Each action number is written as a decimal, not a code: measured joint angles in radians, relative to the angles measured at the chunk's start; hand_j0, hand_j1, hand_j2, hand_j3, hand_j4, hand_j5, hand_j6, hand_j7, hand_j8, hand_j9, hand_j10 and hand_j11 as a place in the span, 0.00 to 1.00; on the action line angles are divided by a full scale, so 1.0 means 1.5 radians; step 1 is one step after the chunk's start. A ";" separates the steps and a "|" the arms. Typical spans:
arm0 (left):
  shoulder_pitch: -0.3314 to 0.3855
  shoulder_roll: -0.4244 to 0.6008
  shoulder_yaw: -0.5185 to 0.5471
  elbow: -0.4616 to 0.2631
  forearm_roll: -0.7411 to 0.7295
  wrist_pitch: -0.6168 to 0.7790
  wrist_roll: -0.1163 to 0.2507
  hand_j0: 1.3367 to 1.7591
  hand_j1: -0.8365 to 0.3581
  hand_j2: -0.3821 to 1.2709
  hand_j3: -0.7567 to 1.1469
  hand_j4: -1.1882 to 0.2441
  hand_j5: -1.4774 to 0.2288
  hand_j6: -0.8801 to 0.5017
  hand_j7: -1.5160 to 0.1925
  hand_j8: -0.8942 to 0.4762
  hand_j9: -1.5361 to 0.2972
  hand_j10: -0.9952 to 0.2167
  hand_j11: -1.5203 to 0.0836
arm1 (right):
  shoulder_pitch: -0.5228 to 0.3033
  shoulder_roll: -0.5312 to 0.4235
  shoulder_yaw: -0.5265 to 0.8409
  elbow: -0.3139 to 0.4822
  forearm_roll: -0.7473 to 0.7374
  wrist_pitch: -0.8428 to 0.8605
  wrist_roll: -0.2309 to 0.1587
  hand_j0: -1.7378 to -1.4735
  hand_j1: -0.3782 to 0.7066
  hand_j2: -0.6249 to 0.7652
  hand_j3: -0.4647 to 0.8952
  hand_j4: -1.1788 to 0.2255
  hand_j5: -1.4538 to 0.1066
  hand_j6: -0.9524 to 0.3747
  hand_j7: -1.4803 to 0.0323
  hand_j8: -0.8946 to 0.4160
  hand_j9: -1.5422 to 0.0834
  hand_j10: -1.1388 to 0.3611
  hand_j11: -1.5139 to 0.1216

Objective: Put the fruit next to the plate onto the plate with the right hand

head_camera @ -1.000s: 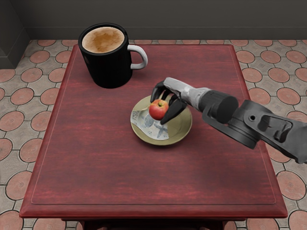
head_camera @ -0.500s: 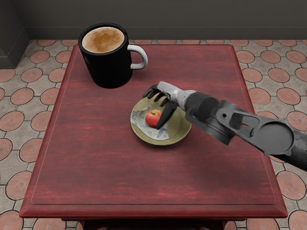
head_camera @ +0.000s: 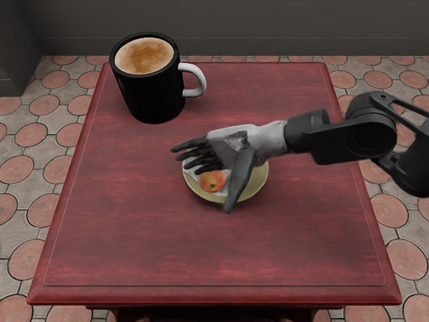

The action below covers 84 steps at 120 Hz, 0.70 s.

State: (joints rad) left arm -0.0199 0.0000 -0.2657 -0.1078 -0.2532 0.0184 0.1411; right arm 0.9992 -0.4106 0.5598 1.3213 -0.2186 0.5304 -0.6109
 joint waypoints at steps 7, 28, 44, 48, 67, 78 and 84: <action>0.000 0.000 0.000 0.000 0.000 0.000 0.000 0.76 0.99 0.23 0.40 0.83 0.87 0.64 0.89 0.65 0.84 0.82 0.95 | 0.000 -0.021 -0.024 -0.010 0.084 0.023 0.000 0.30 0.04 0.45 0.34 0.82 0.91 0.71 0.96 0.67 0.93 0.77 0.90; 0.000 0.000 0.000 0.000 0.000 0.000 0.000 0.76 0.99 0.23 0.40 0.83 0.87 0.64 0.89 0.65 0.84 0.82 0.95 | -0.006 -0.128 -0.139 -0.023 0.268 0.048 0.000 0.30 0.03 0.45 0.34 0.83 0.92 0.71 0.97 0.68 0.94 0.76 0.92; 0.000 0.000 0.000 0.000 0.000 0.000 0.000 0.76 0.99 0.23 0.40 0.83 0.87 0.64 0.89 0.65 0.84 0.82 0.95 | -0.031 -0.228 -0.183 -0.026 0.317 0.052 0.000 0.30 0.03 0.45 0.34 0.84 0.93 0.72 0.97 0.68 0.94 0.76 0.92; 0.000 0.000 0.000 0.000 0.000 0.000 0.000 0.76 0.99 0.23 0.40 0.83 0.87 0.64 0.89 0.65 0.84 0.82 0.95 | -0.035 -0.250 -0.188 -0.027 0.323 0.053 0.000 0.30 0.03 0.45 0.34 0.84 0.93 0.72 0.97 0.68 0.94 0.76 0.92; -0.001 0.000 0.000 0.000 0.000 0.000 0.000 0.76 0.99 0.23 0.40 0.83 0.87 0.64 0.89 0.65 0.84 0.82 0.95 | -0.048 -0.341 -0.194 -0.041 0.333 0.054 0.000 0.30 0.03 0.45 0.34 0.84 0.93 0.72 0.98 0.68 0.95 0.76 0.92; -0.002 0.000 0.000 -0.001 -0.001 0.000 0.000 0.76 0.99 0.23 0.40 0.83 0.87 0.64 0.89 0.65 0.84 0.82 0.95 | -0.050 -0.385 -0.193 -0.045 0.339 0.054 0.000 0.30 0.03 0.45 0.34 0.84 0.93 0.72 0.98 0.68 0.95 0.76 0.92; -0.001 0.000 0.000 0.000 -0.001 0.000 0.000 0.76 0.99 0.23 0.40 0.83 0.87 0.64 0.89 0.65 0.84 0.82 0.95 | -0.050 -0.407 -0.192 -0.046 0.349 0.054 0.000 0.30 0.03 0.45 0.34 0.84 0.93 0.72 0.98 0.68 0.95 0.76 0.92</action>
State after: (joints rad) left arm -0.0216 0.0000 -0.2661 -0.1085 -0.2541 0.0184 0.1410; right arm 0.9249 -1.0213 0.2716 1.2522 0.3050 0.6115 -0.6109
